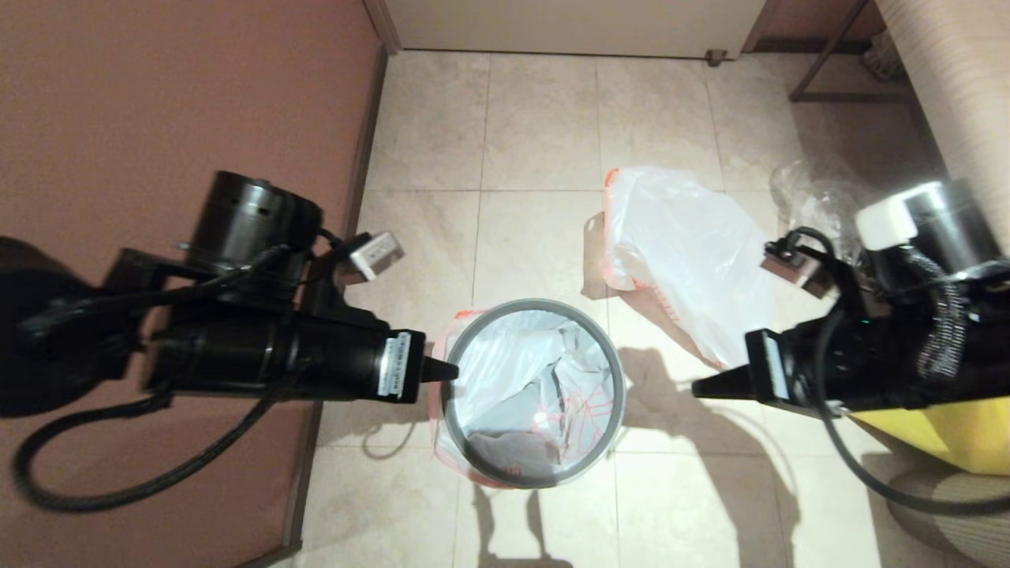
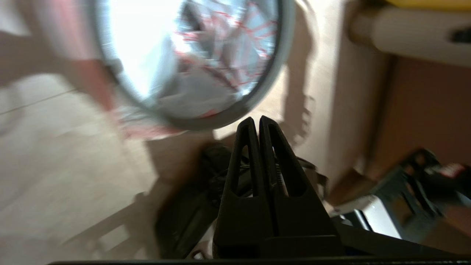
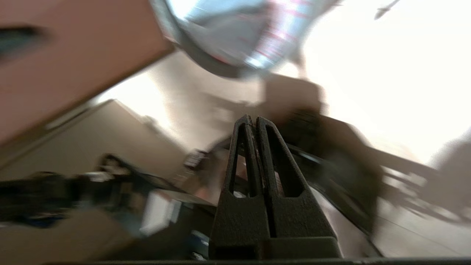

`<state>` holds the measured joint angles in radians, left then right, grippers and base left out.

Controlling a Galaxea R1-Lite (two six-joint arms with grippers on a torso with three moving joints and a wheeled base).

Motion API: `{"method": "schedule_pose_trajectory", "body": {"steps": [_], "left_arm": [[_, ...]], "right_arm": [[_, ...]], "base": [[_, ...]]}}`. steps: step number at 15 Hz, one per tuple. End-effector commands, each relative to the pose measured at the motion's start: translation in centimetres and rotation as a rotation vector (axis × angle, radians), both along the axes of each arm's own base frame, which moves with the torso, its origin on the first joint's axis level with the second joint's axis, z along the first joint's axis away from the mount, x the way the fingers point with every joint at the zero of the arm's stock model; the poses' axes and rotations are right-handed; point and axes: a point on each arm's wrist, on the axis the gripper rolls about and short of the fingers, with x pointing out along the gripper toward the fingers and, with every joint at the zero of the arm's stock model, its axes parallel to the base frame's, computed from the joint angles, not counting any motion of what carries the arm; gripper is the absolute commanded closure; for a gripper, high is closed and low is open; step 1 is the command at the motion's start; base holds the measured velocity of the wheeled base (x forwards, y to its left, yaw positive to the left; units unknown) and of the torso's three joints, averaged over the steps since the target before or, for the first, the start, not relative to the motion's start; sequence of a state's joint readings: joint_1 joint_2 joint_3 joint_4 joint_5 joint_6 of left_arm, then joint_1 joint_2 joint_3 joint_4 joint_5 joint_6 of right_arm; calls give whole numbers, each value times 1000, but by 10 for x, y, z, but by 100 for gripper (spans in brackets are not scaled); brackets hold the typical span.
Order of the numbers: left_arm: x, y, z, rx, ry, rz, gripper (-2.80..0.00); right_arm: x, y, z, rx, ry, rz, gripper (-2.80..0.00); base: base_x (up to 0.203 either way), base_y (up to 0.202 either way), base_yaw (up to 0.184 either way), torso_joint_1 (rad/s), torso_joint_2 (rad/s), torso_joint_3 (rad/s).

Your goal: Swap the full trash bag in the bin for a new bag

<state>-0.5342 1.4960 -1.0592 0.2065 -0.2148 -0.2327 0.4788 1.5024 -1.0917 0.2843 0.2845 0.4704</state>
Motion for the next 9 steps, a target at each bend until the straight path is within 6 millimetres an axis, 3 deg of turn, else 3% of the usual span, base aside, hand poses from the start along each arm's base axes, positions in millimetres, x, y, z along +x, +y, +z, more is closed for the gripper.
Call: {"method": "schedule_pose_trajectory", "body": {"steps": [1,3,6,9], "left_arm": [[-63,35,33,-26,-180,114,0],[-113,74,33,-11,-281,276,0],[-175,123,9,56,-436,579,0],[-233,143,-17,40,-630,842,0]], "right_arm": [[-83,-45,25,6,-167,-62,0],[-136,-80,22,-13,-218,-150,0],[-209,-115,14,2,-343,-326,0],[-289,-129,10,27,-498,-462,0]], "base": [[0,0,0,0,0,0],[0,0,0,0,0,0],[0,0,0,0,0,0],[0,0,0,0,0,0]]}}
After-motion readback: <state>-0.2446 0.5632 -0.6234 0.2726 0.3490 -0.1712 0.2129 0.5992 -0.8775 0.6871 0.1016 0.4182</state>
